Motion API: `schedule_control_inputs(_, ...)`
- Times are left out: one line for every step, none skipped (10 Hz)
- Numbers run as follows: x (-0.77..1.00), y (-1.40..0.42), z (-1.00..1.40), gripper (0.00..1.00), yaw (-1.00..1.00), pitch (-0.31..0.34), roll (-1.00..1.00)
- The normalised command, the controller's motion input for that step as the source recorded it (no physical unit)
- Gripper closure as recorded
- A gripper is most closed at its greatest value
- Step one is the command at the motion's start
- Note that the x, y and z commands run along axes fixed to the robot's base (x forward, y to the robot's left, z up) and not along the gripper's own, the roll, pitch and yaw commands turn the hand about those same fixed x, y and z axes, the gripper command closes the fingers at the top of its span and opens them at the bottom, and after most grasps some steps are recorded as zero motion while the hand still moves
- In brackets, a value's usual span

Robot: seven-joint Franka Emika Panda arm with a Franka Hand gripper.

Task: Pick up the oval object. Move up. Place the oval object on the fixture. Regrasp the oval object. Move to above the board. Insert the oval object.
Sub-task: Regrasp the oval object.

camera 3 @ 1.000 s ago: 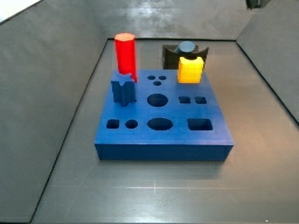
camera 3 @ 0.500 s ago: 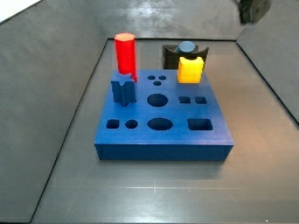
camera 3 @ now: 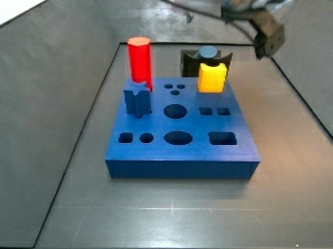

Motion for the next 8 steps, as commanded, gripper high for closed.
schedule_control_inputs(0.08, 0.05, -1.00, 0.00, 0.01, -0.104, 0.07)
schedule_control_inputs(0.09, 0.05, -1.00, 0.00, -0.01, -0.094, 0.07)
schedule_control_inputs(0.11, 0.04, -1.00, 0.00, -0.03, -0.075, 0.07)
schedule_control_inputs(0.10, 0.03, -0.90, 0.00, -0.04, -0.058, 0.07)
schedule_control_inputs(0.09, 0.02, -0.70, 0.00, -0.04, -0.035, 0.07)
schedule_control_inputs(0.08, 0.01, -0.55, 0.00, -0.04, -0.025, 0.07)
schedule_control_inputs(0.07, 0.01, -0.41, 0.00, -0.03, -0.020, 0.07)
schedule_control_inputs(0.06, 0.01, -0.22, 0.00, -0.02, -0.016, 0.06)
